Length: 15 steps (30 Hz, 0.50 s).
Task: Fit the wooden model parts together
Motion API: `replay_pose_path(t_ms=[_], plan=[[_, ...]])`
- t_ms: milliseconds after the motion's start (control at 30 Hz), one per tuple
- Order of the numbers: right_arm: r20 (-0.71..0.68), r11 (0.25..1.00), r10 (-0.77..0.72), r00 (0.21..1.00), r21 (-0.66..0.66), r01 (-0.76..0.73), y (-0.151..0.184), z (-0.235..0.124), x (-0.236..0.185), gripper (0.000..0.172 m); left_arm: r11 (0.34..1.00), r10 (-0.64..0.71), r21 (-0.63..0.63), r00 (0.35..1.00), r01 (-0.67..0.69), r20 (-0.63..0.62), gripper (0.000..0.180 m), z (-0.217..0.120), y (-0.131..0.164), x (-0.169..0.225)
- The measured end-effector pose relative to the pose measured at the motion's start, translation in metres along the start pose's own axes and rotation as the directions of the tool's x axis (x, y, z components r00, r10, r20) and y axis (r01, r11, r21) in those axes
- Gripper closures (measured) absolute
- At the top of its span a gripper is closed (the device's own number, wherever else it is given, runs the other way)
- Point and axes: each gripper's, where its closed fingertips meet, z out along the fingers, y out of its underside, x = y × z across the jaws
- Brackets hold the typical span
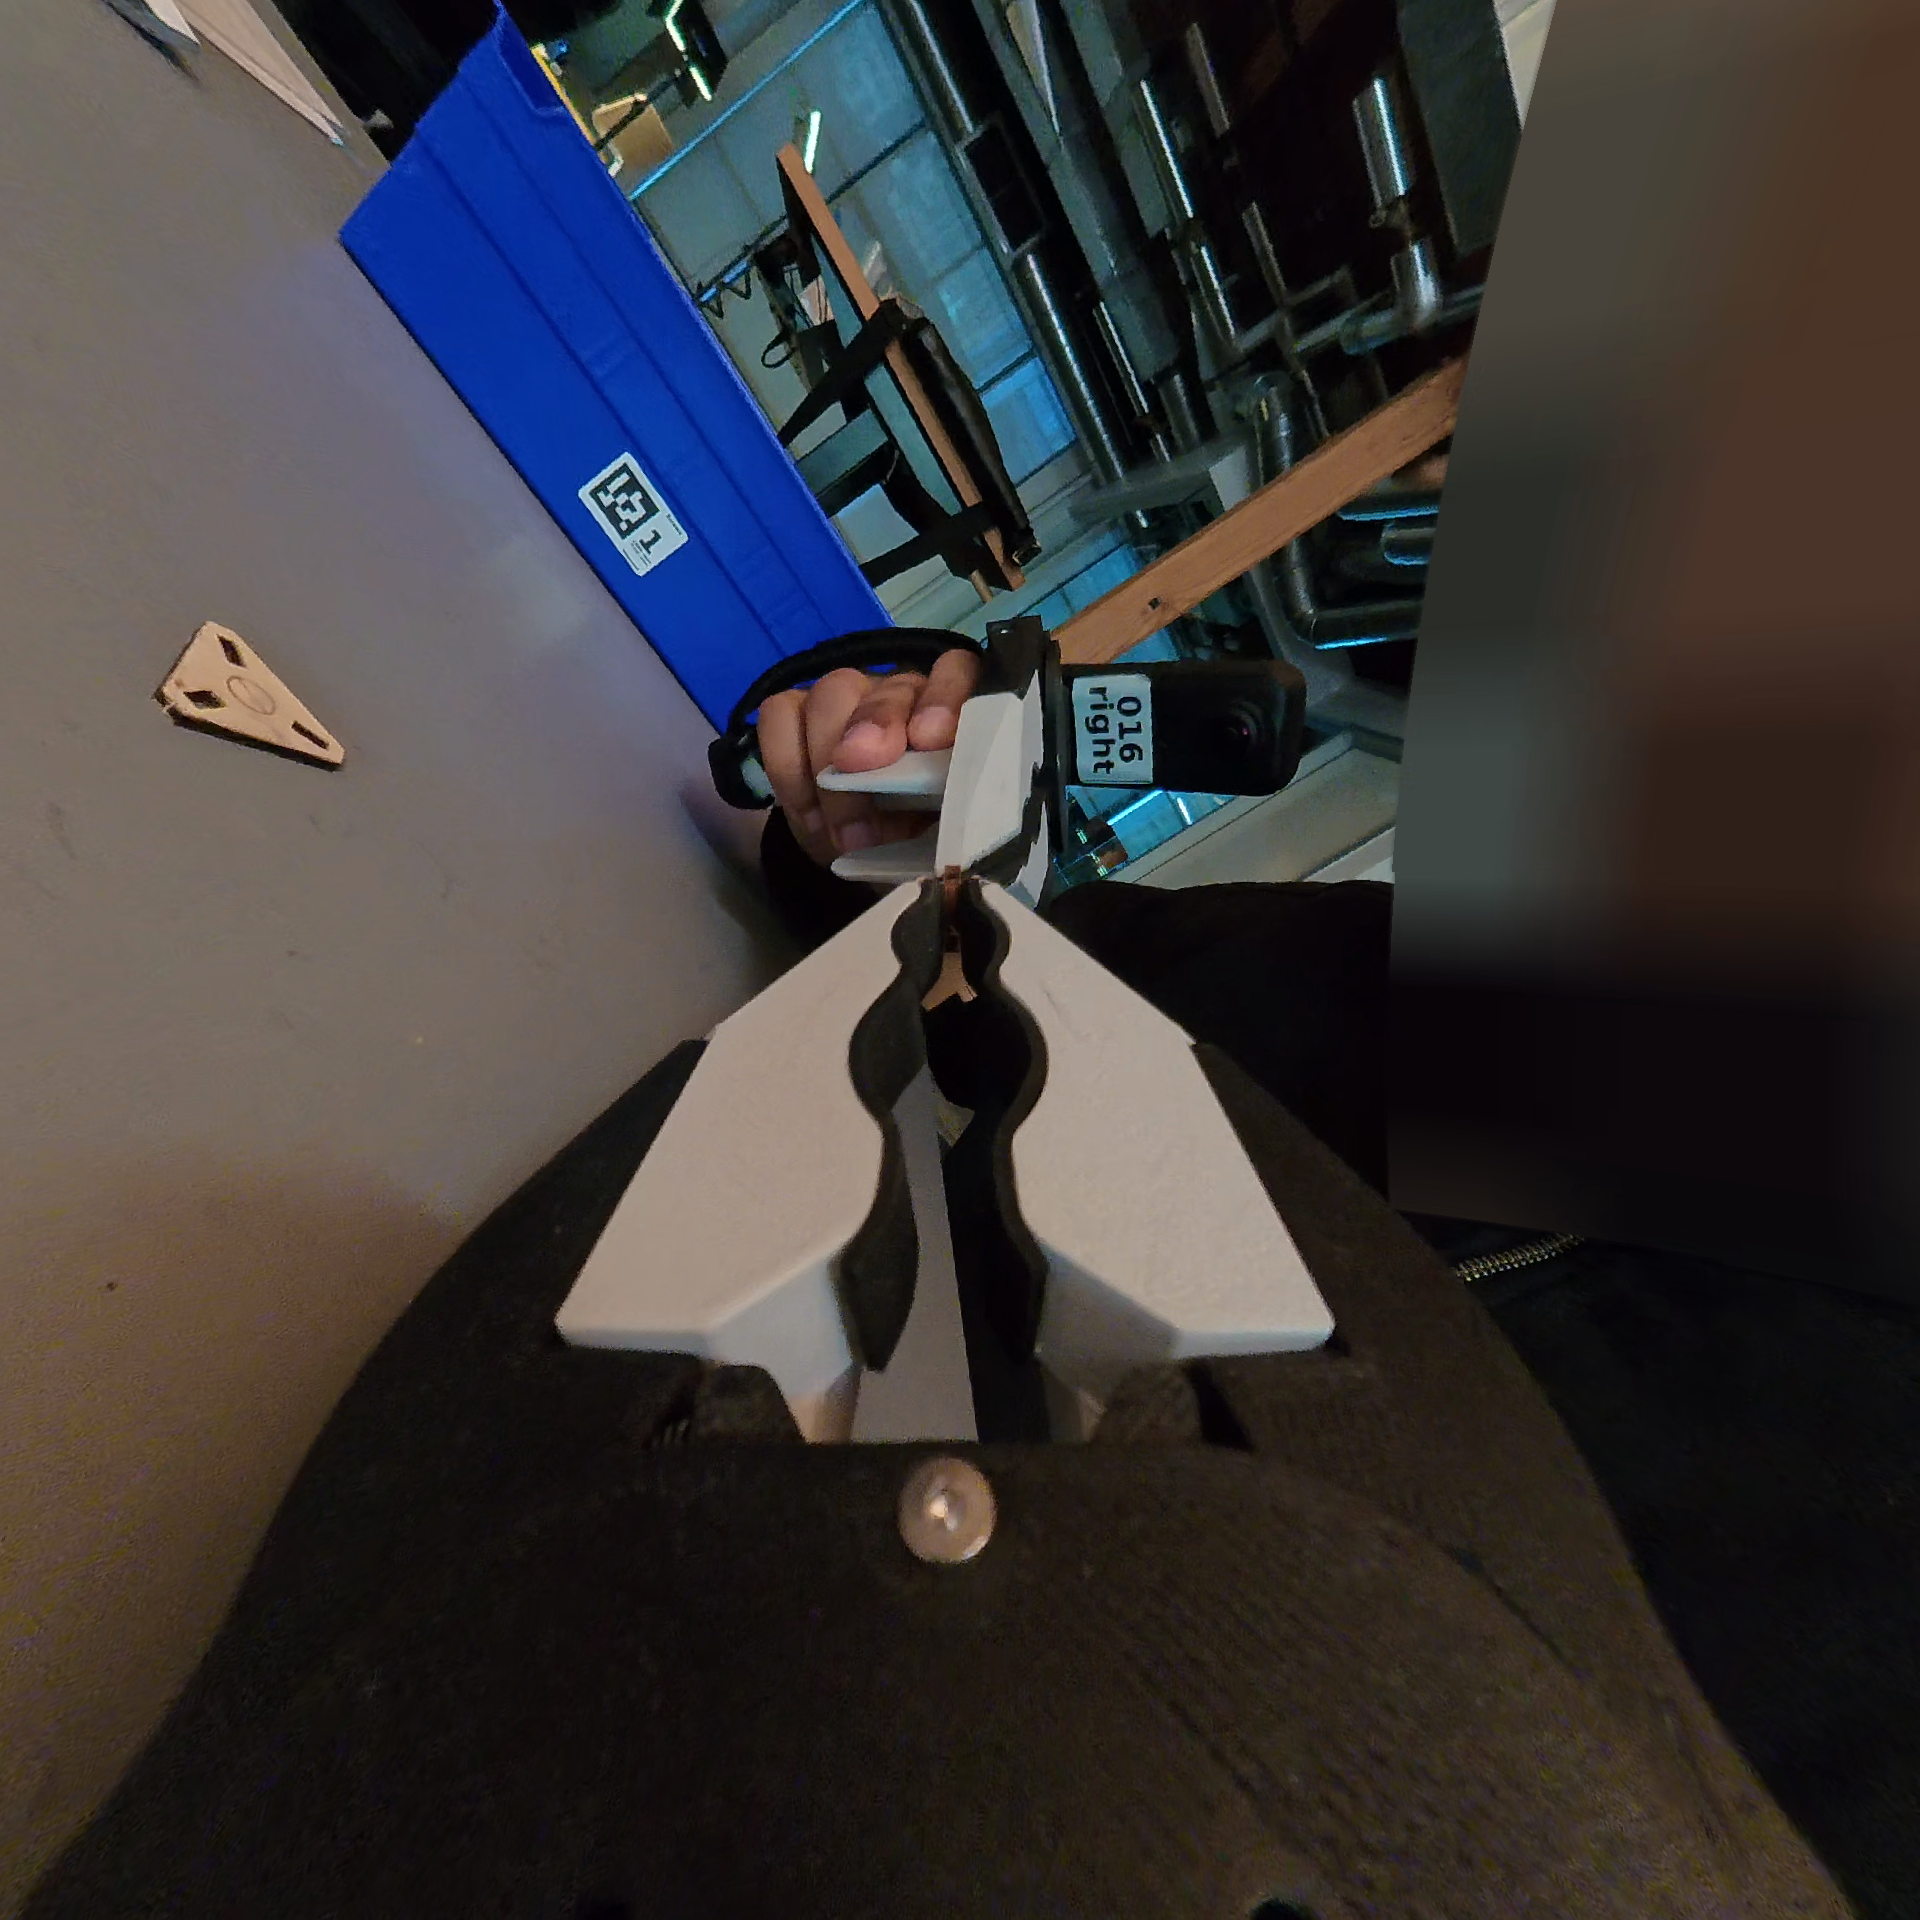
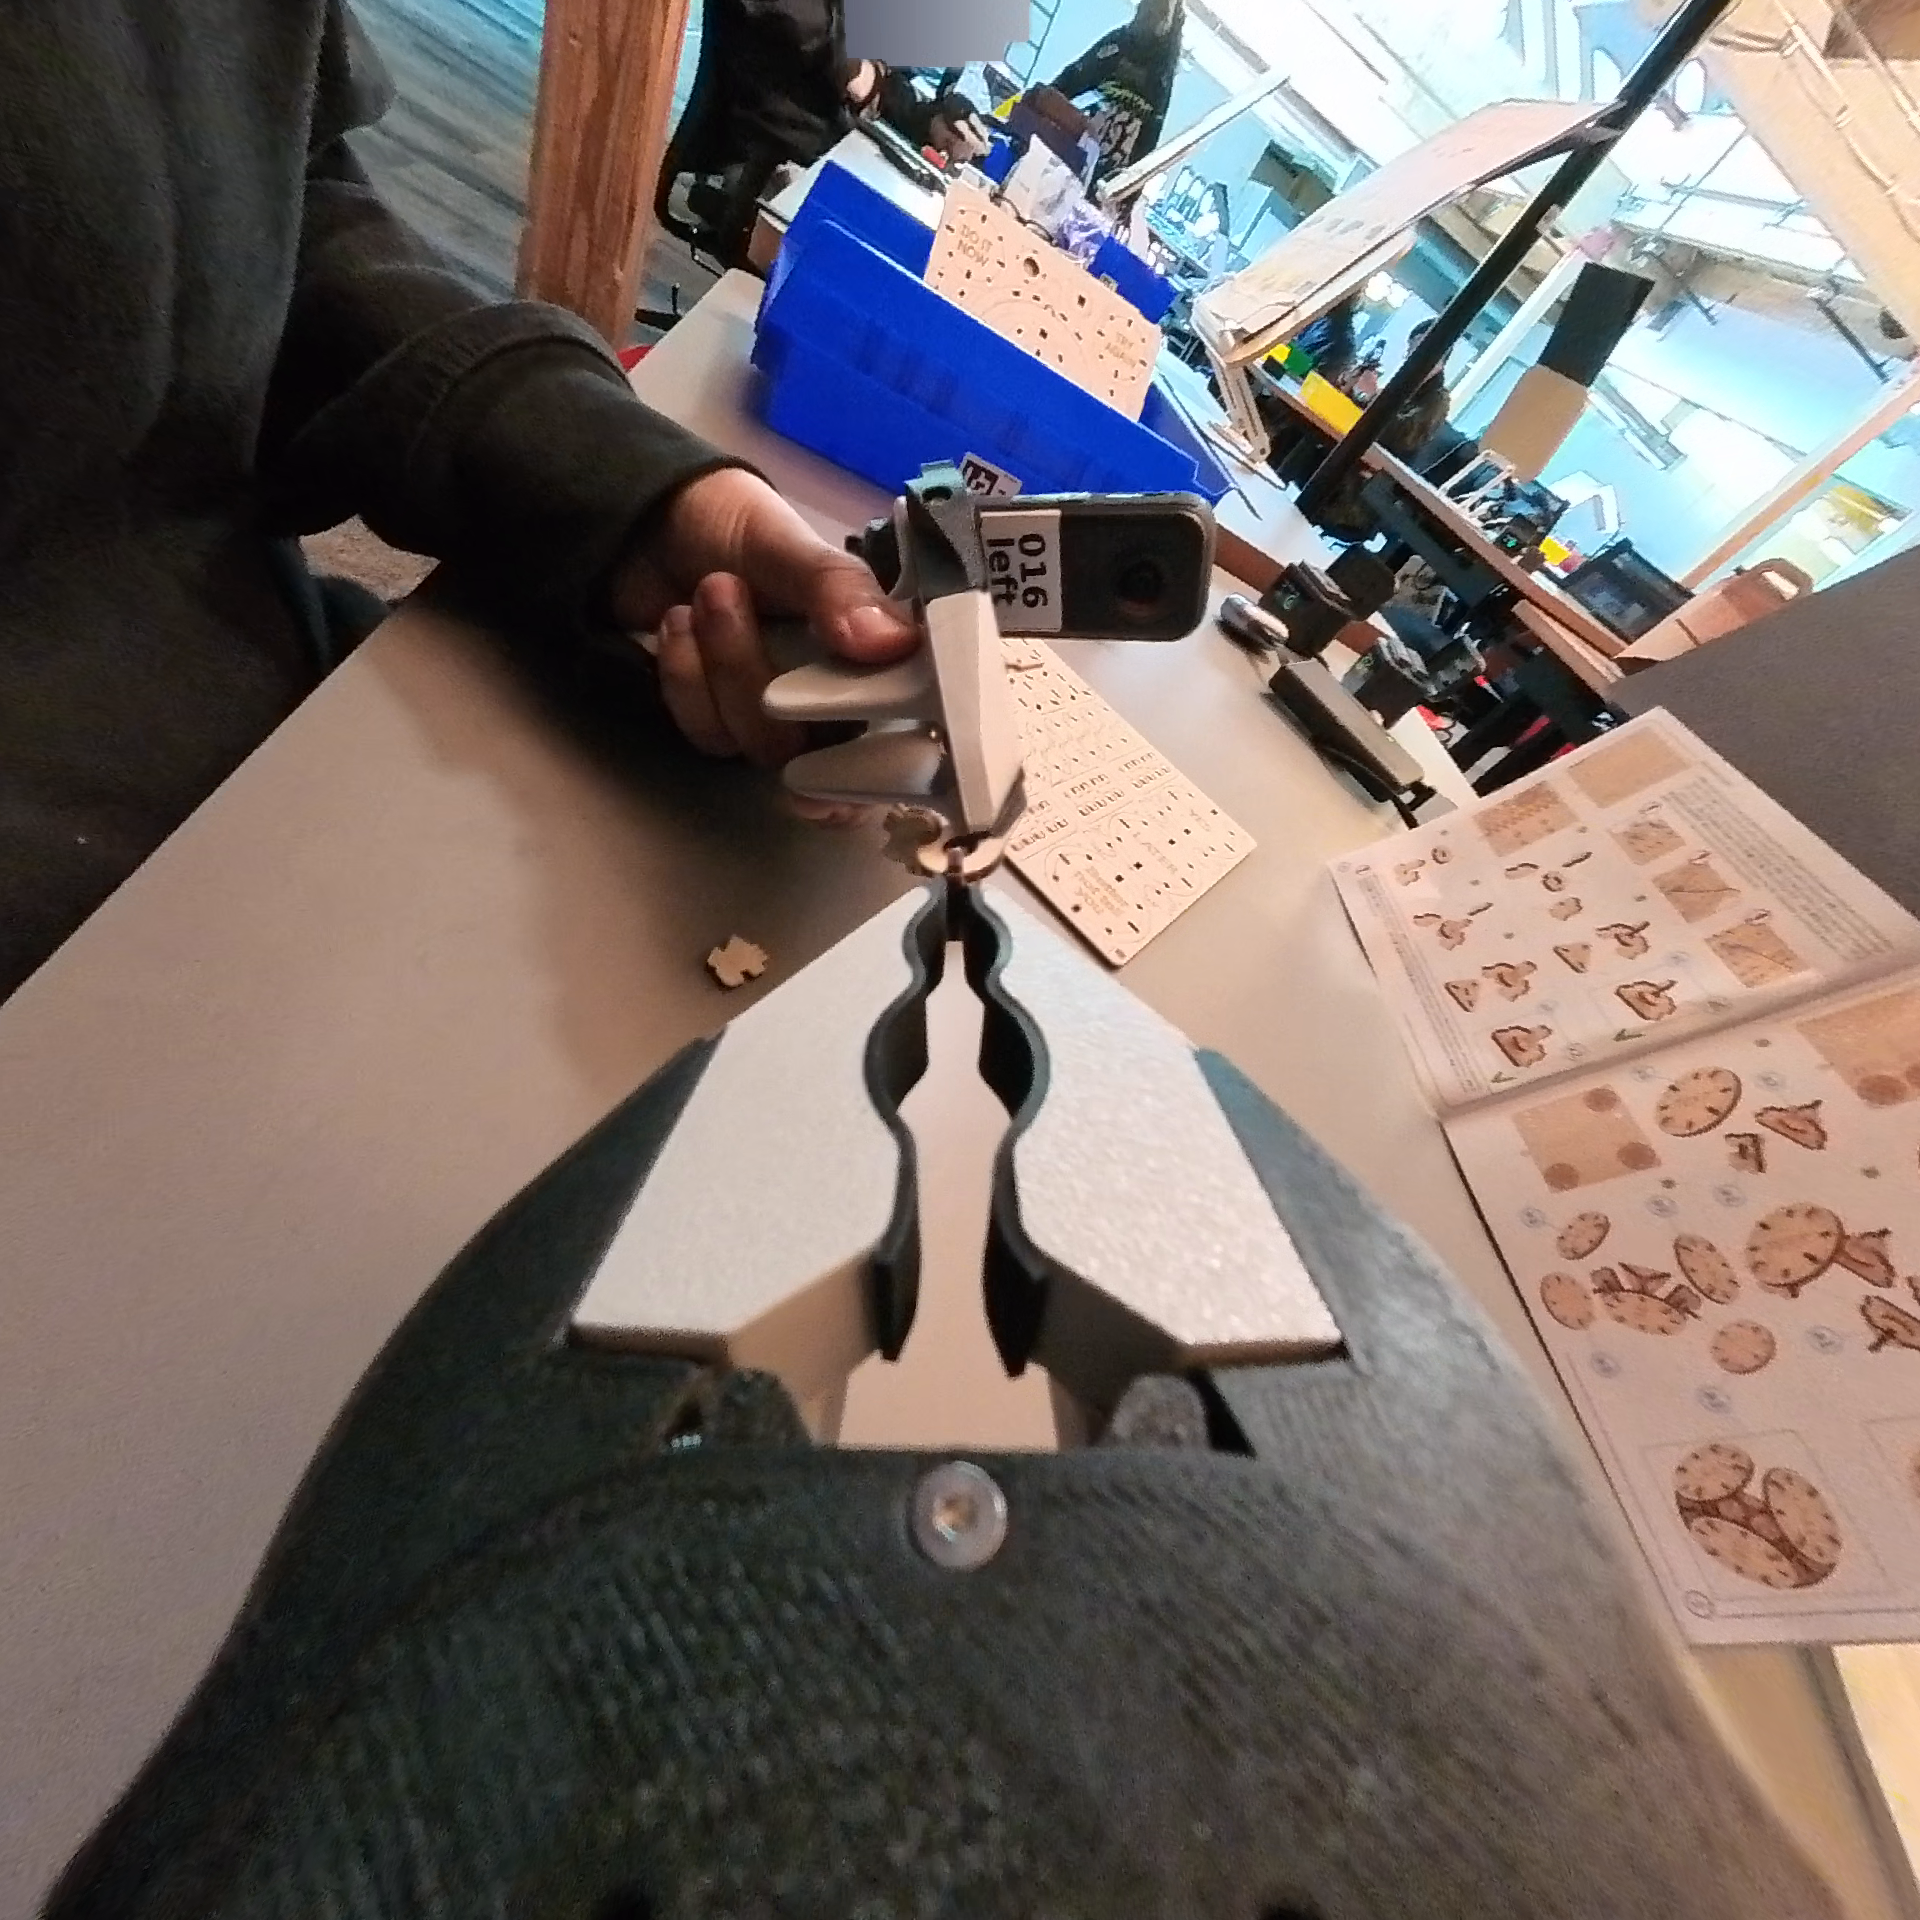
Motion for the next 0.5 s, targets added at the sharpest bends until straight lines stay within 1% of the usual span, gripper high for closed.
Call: replay_pose_path(t_ms=[167, 500], plan=[[-0.012, 1.000, 0.021, 1.000, 0.002, -0.021, 0.0009, 0.0015, 0.0013, 0.171, 1.000, -0.002, 0.014, 1.000, 0.002, 0.008, 0.180, -0.0011, -0.0012, -0.0008], [-0.051, 1.000, 0.010, 0.999, -0.027, -0.011, 0.0032, 0.0039, 0.0033, 0.171, 0.999, 0.013, 0.042, 1.000, -0.014, 0.025, 0.180, -0.0022, -0.0038, -0.0017]])
